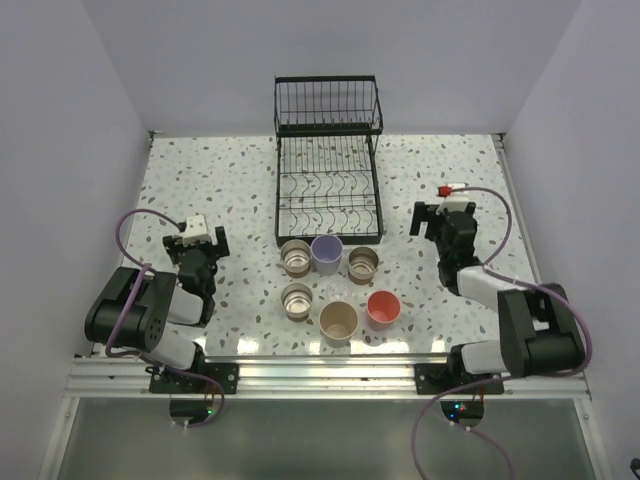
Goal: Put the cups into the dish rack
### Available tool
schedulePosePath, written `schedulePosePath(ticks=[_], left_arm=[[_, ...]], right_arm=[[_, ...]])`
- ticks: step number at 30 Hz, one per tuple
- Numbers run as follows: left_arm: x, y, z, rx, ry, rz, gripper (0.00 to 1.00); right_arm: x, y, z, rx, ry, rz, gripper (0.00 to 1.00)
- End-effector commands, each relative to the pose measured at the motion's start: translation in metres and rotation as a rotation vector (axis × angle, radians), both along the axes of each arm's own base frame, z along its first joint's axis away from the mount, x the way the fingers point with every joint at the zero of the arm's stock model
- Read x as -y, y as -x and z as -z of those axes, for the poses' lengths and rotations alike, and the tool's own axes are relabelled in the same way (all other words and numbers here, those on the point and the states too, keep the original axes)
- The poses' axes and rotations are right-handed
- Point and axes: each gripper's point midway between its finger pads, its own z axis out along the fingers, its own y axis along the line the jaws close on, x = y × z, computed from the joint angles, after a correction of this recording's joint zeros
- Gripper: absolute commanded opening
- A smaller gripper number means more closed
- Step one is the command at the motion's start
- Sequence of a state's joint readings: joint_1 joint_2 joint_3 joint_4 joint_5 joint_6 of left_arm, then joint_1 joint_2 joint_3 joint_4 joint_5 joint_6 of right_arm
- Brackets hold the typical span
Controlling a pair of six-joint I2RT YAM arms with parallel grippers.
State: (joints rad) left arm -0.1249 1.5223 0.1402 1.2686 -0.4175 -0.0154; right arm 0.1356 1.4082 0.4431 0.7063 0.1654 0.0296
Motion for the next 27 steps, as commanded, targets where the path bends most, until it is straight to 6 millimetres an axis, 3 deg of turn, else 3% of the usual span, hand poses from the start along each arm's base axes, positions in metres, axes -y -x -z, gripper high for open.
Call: schedulePosePath(ticks=[1, 2, 3, 5, 6, 7, 8, 9, 14, 16, 17, 18, 21, 24, 27], left_arm=[[-0.001, -0.009, -0.038, 0.157, 0.025, -0.007, 1.0], [-0.001, -0.009, -0.037, 0.156, 0.025, -0.007, 1.0], [-0.001, -0.009, -0.038, 0.157, 0.023, -0.007, 1.0], [-0.001, -0.009, -0.037, 0.155, 0.023, -0.007, 1.0], [0.0, -0.009, -0.037, 0.155, 0.025, -0.005, 1.0], [-0.001, -0.009, -0.037, 0.155, 0.023, -0.007, 1.0], [-0.001, -0.009, -0.037, 0.155, 0.023, -0.007, 1.0], [-0.001, -0.009, -0.038, 0.157, 0.023, -0.005, 1.0], [-0.001, -0.009, -0.038, 0.157, 0.025, -0.007, 1.0], [-0.001, -0.009, -0.037, 0.156, 0.025, -0.007, 1.0], [-0.001, -0.009, -0.037, 0.155, 0.023, -0.008, 1.0], [-0.001, -0.009, -0.037, 0.155, 0.023, -0.007, 1.0], [-0.001, -0.009, -0.038, 0.157, 0.023, -0.007, 1.0], [-0.001, -0.009, -0.038, 0.157, 0.023, -0.007, 1.0], [-0.001, -0.009, -0.038, 0.157, 0.023, -0.007, 1.0]], right_arm=[[-0.002, 0.006, -0.072, 0.035, -0.112, 0.042, 0.98], [-0.007, 0.005, -0.1, 0.072, -0.179, 0.042, 0.98], [-0.008, 0.018, -0.101, 0.015, -0.241, 0.065, 0.98], [-0.011, 0.032, -0.14, 0.047, -0.441, 0.135, 0.98], [-0.014, 0.048, -0.124, -0.057, -0.472, 0.154, 0.98], [-0.02, 0.055, -0.126, -0.087, -0.514, 0.144, 0.98], [-0.028, 0.063, -0.138, -0.084, -0.556, 0.104, 0.98], [-0.047, 0.072, -0.138, -0.132, -0.584, 0.0, 0.98], [-0.053, 0.108, -0.16, -0.169, -0.603, -0.049, 0.98], [-0.056, 0.13, -0.152, -0.271, -0.578, -0.069, 0.98], [-0.057, 0.137, -0.158, -0.289, -0.573, -0.079, 0.98], [-0.057, 0.153, -0.148, -0.367, -0.563, -0.071, 0.97], [-0.058, 0.186, -0.144, -0.441, -0.533, -0.111, 0.94], [-0.061, 0.211, -0.126, -0.549, -0.53, -0.129, 0.93], [-0.068, 0.231, -0.104, -0.683, -0.516, -0.168, 0.8]])
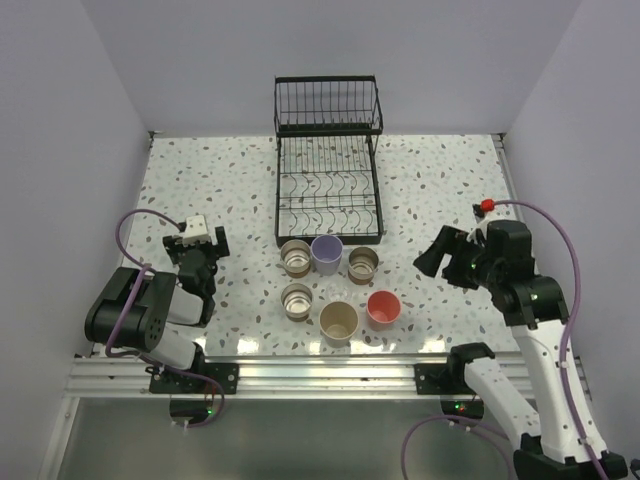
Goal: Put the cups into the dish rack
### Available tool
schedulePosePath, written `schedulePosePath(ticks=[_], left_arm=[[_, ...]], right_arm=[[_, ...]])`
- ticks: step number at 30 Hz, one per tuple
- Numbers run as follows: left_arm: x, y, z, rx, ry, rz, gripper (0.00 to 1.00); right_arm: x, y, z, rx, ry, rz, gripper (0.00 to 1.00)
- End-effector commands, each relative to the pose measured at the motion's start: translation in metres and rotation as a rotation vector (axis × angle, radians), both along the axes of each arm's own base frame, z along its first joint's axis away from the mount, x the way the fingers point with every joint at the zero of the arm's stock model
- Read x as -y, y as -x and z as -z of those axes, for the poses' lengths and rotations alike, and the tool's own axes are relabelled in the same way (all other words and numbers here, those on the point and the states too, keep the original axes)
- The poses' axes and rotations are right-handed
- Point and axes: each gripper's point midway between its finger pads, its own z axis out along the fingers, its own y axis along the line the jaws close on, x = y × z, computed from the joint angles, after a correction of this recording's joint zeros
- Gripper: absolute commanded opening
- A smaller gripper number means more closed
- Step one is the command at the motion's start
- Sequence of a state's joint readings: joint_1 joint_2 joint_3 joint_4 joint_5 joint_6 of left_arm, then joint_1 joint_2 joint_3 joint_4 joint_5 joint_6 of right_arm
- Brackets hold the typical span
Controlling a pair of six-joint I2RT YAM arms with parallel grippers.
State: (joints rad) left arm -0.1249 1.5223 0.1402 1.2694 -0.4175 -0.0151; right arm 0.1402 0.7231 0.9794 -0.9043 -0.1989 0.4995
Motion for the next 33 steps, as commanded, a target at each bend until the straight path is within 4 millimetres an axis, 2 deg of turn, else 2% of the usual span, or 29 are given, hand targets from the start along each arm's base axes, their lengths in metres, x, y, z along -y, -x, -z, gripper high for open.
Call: schedulePosePath(ticks=[1, 6, 8, 12, 17, 22, 33], left_arm=[[-0.001, -0.009, -0.037, 0.156, 0.024, -0.007, 1.0], [-0.001, -0.009, -0.037, 0.155, 0.025, -0.007, 1.0], [-0.001, -0.009, -0.037, 0.156, 0.024, -0.007, 1.0], [-0.001, -0.009, -0.037, 0.155, 0.025, -0.007, 1.0], [-0.001, -0.009, -0.037, 0.156, 0.025, -0.008, 1.0], [-0.001, -0.009, -0.037, 0.156, 0.024, -0.007, 1.0], [-0.001, -0.009, -0.037, 0.154, 0.023, -0.007, 1.0]], right_arm=[[-0.009, 0.045, 0.032, -0.212, 0.012, -0.121, 0.79], [-0.013, 0.061, 0.057, -0.312, 0.029, -0.172, 0.8], [-0.016, 0.062, 0.066, -0.349, 0.046, -0.195, 0.79], [-0.037, 0.065, 0.073, -0.358, 0.075, -0.292, 0.78], [-0.044, 0.06, 0.086, -0.381, 0.101, -0.319, 0.75], [-0.048, 0.052, 0.099, -0.398, 0.114, -0.323, 0.68], [-0.05, 0.042, 0.112, -0.42, 0.169, -0.292, 0.55]])
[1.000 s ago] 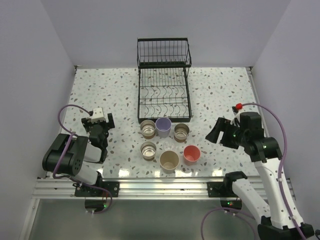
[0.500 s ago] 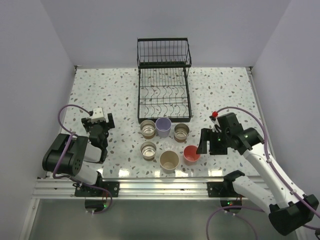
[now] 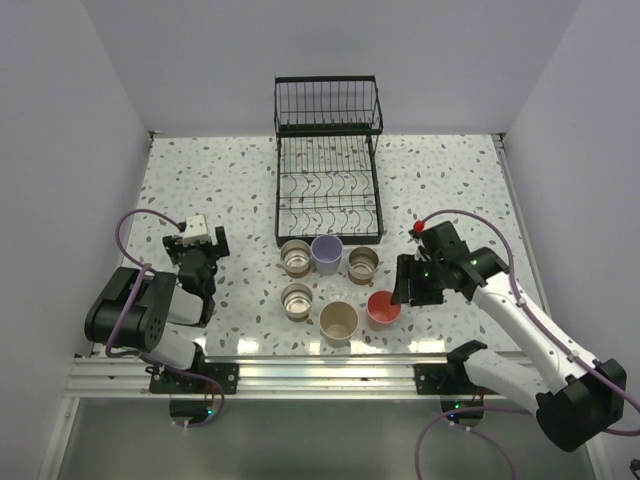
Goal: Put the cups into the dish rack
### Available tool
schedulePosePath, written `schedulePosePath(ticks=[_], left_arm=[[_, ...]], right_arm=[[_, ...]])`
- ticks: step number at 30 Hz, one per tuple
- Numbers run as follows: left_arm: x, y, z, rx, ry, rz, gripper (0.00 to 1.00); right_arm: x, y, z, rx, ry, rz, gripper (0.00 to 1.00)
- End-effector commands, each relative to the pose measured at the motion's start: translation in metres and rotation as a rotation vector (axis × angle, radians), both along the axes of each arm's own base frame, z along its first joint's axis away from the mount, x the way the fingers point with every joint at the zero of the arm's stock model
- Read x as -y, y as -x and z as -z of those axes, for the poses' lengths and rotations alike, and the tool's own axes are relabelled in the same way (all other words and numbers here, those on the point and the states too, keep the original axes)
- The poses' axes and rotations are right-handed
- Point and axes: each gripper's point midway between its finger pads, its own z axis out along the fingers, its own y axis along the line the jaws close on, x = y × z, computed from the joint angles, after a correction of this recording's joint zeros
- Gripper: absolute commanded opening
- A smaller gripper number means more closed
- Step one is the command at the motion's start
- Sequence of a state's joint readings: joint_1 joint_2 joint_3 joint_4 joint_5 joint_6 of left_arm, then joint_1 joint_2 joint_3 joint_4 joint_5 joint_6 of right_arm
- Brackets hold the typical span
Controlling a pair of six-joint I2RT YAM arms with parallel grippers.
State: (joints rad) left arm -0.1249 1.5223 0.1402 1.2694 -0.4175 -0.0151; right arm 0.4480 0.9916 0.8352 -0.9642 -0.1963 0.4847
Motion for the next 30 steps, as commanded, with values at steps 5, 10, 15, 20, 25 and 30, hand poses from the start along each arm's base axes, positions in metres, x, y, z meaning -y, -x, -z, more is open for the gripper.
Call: schedulePosePath(ticks=[5, 10, 15, 20, 25, 30], left_arm=[[-0.001, -0.009, -0.036, 0.153, 0.023, -0.007, 1.0], [-0.001, -0.009, -0.037, 0.156, 0.025, -0.007, 1.0], [-0.001, -0.009, -0.037, 0.156, 0.025, -0.007, 1.0], [0.0, -0.009, -0.038, 0.159, 0.024, -0.004, 1.0], [0.004, -0.013, -0.043, 0.153, 0.012, 0.021, 1.0], [0.002, -0.022, -0.043, 0.054, 0.005, -0.008, 1.0]], right_arm=[[-0.005, -0.01, 0.01, 0.043, 0.066, 0.016, 0.5], [-0.013, -0.006, 0.02, 0.021, 0.113, -0.032, 0.41], [-0.011, -0.007, 0.019, 0.034, 0.136, -0.036, 0.31], [-0.01, -0.008, 0.015, 0.044, 0.144, -0.035, 0.16], [-0.008, -0.008, 0.005, 0.053, 0.146, -0.035, 0.0], [-0.004, -0.002, -0.01, 0.071, 0.138, -0.04, 0.0]])
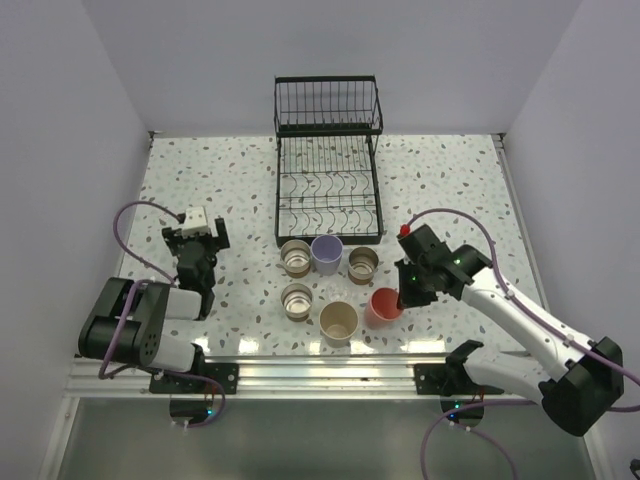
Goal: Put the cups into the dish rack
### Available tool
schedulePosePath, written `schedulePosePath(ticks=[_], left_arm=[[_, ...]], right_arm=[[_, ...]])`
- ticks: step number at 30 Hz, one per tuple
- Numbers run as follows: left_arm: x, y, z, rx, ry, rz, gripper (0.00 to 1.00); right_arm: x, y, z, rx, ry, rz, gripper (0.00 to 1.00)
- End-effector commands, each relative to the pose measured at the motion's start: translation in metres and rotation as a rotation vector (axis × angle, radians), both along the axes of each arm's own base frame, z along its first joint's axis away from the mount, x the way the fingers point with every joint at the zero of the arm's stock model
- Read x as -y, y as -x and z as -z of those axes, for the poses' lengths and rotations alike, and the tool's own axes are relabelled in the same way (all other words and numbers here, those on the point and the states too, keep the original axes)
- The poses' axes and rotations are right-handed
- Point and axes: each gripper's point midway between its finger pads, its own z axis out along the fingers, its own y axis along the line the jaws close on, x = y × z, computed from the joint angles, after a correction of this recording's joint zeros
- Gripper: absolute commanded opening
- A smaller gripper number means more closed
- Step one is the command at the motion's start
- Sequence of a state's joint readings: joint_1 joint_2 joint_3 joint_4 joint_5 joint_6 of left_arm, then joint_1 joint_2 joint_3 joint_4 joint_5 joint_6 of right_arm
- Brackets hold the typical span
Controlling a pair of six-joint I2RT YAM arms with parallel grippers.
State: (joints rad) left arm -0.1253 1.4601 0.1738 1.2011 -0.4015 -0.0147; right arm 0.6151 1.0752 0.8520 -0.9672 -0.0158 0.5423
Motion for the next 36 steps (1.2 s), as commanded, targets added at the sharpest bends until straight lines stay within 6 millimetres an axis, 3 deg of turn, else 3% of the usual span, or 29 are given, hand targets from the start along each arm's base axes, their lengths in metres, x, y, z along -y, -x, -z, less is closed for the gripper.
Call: schedulePosePath(ticks=[1, 2, 4, 5, 7, 9, 10, 11, 12, 13, 14, 15, 16, 18, 20, 22, 23, 25, 26, 27, 29, 33, 35, 36], left_arm=[[0.0, -0.027, -0.043, 0.036, 0.006, -0.028, 1.0], [-0.001, -0.027, -0.03, -0.054, -0.006, -0.032, 1.0], [0.003, -0.041, -0.056, -0.042, 0.017, -0.023, 1.0], [0.004, -0.039, -0.05, -0.101, 0.018, -0.02, 1.0], [0.012, -0.049, -0.08, -0.06, 0.083, -0.001, 1.0], [0.02, -0.047, -0.078, -0.125, 0.171, 0.011, 1.0], [0.03, -0.058, -0.101, -0.112, 0.21, 0.063, 1.0], [0.033, -0.051, -0.084, -0.222, 0.233, 0.056, 1.0], [0.038, -0.061, -0.094, -0.23, 0.317, 0.033, 1.0], [0.043, -0.06, -0.087, -0.298, 0.341, 0.056, 1.0], [0.046, -0.051, -0.06, -0.443, 0.355, 0.04, 1.0], [0.047, -0.058, -0.074, -0.44, 0.365, 0.035, 1.0], [0.049, -0.055, -0.072, -0.46, 0.374, 0.036, 1.0], [0.052, -0.049, -0.091, -0.39, 0.393, 0.069, 1.0], [0.061, -0.045, -0.121, -0.287, 0.429, 0.14, 1.0], [0.08, -0.042, -0.132, -0.301, 0.478, 0.242, 1.0], [0.091, -0.034, -0.128, -0.36, 0.504, 0.286, 1.0], [0.122, -0.025, -0.145, -0.385, 0.566, 0.442, 1.0], [0.127, -0.015, -0.169, -0.324, 0.597, 0.471, 1.0], [0.131, -0.007, -0.176, -0.297, 0.614, 0.489, 1.0], [0.138, 0.015, -0.215, -0.181, 0.657, 0.561, 1.0], [0.164, 0.053, -0.246, -0.133, 0.772, 0.749, 1.0], [0.182, 0.079, -0.268, -0.105, 0.838, 0.897, 1.0], [0.188, 0.089, -0.267, -0.117, 0.857, 0.947, 1.0]], right_arm=[[0.001, -0.002, -0.031, 0.064, -0.026, -0.004, 0.0], [0.002, -0.001, -0.035, 0.068, -0.028, -0.007, 0.0], [0.005, -0.001, -0.048, 0.095, -0.028, -0.005, 0.0], [0.006, -0.002, -0.053, 0.106, -0.031, -0.003, 0.0], [0.005, -0.003, -0.07, 0.139, -0.048, -0.008, 0.0], [0.003, -0.008, -0.087, 0.178, -0.07, -0.003, 0.0], [0.003, -0.008, -0.092, 0.187, -0.073, -0.004, 0.0], [0.003, -0.01, -0.097, 0.199, -0.079, -0.002, 0.0], [0.002, -0.013, -0.107, 0.228, -0.092, 0.0, 0.0], [0.002, -0.014, -0.112, 0.239, -0.095, 0.0, 0.0], [0.002, -0.016, -0.116, 0.251, -0.096, 0.0, 0.0], [0.002, -0.019, -0.124, 0.277, -0.101, 0.002, 0.0], [0.002, -0.02, -0.127, 0.288, -0.104, 0.001, 0.0], [0.0, -0.024, -0.136, 0.315, -0.113, -0.005, 0.0], [-0.005, -0.028, -0.142, 0.328, -0.133, -0.015, 0.0], [-0.015, -0.033, -0.153, 0.351, -0.177, -0.031, 0.0], [-0.018, -0.037, -0.155, 0.354, -0.188, -0.026, 0.0], [-0.028, -0.046, -0.167, 0.388, -0.23, -0.026, 0.0], [-0.036, -0.049, -0.169, 0.377, -0.261, -0.029, 0.0], [-0.044, -0.052, -0.179, 0.394, -0.301, -0.037, 0.0], [-0.068, -0.058, -0.199, 0.418, -0.427, -0.059, 0.0], [-0.109, -0.064, -0.234, 0.426, -0.676, -0.089, 0.0], [-0.131, -0.063, -0.265, 0.433, -0.852, -0.115, 0.0], [-0.138, -0.063, -0.269, 0.418, -0.905, -0.116, 0.0]])
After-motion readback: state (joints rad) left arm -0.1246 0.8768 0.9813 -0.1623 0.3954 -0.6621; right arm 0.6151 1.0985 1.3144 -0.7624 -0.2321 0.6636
